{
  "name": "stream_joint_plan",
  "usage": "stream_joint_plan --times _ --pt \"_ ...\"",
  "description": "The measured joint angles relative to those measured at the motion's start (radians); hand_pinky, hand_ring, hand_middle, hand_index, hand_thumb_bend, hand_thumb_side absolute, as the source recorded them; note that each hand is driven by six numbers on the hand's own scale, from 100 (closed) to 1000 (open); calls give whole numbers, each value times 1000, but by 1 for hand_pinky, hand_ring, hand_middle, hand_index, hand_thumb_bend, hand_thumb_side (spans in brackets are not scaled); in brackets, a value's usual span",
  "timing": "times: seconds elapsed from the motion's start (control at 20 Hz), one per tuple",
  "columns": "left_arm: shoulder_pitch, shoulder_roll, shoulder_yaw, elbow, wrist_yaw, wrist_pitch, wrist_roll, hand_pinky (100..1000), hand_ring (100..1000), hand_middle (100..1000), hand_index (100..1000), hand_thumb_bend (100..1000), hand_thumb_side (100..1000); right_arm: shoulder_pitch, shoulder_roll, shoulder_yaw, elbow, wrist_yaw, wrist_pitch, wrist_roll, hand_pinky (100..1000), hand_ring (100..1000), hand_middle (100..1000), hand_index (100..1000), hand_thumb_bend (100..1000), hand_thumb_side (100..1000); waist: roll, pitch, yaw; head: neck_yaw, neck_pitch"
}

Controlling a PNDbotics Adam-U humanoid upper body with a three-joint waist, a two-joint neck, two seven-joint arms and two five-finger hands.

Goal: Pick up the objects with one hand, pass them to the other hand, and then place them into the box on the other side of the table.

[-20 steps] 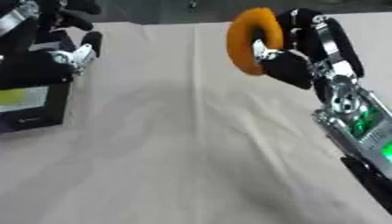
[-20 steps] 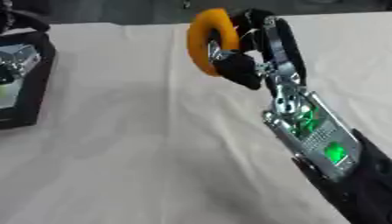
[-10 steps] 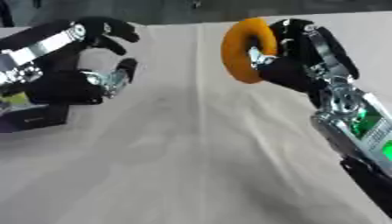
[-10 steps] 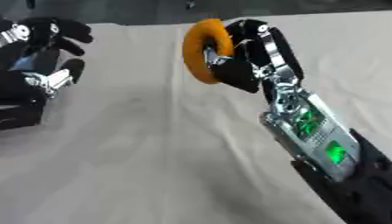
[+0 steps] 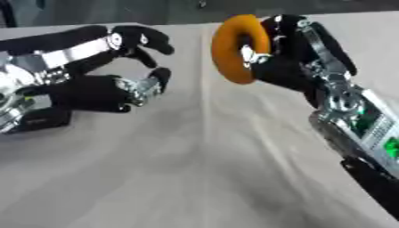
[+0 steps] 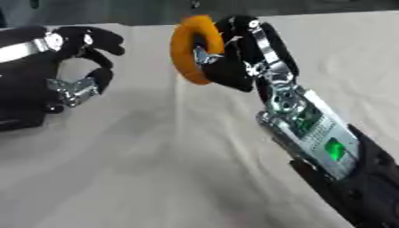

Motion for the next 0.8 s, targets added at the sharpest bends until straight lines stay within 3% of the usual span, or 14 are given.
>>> stream_joint_plan --times 0.1,0.3,0.4,0.6,0.8 --pt "-14 -16 -6 0 -9 9 -4 1000 863 996 914 100 562 -2 0 12 -8 19 0 0 630 456 387 369 100 100 0 0 0 -3 0" --pt "-35 -46 -9 0 -22 40 27 1000 867 1000 949 100 638 -2 0 32 -21 61 0 0 631 455 386 369 100 100 0 0 0 -8 0" --pt "-38 -56 -15 0 -30 54 53 1000 867 1000 950 100 678 -3 0 41 -23 81 0 0 631 455 386 368 100 100 0 0 -1 -9 0" --pt "-47 -73 -32 0 -46 74 111 1000 867 1000 934 100 662 -4 0 62 -25 116 0 0 635 457 387 369 100 100 0 0 -1 -12 0" --pt "-48 -83 -51 0 -45 93 194 1000 875 1000 942 100 735 -11 0 97 -26 163 0 0 636 457 388 368 100 100 0 0 -1 -15 0"
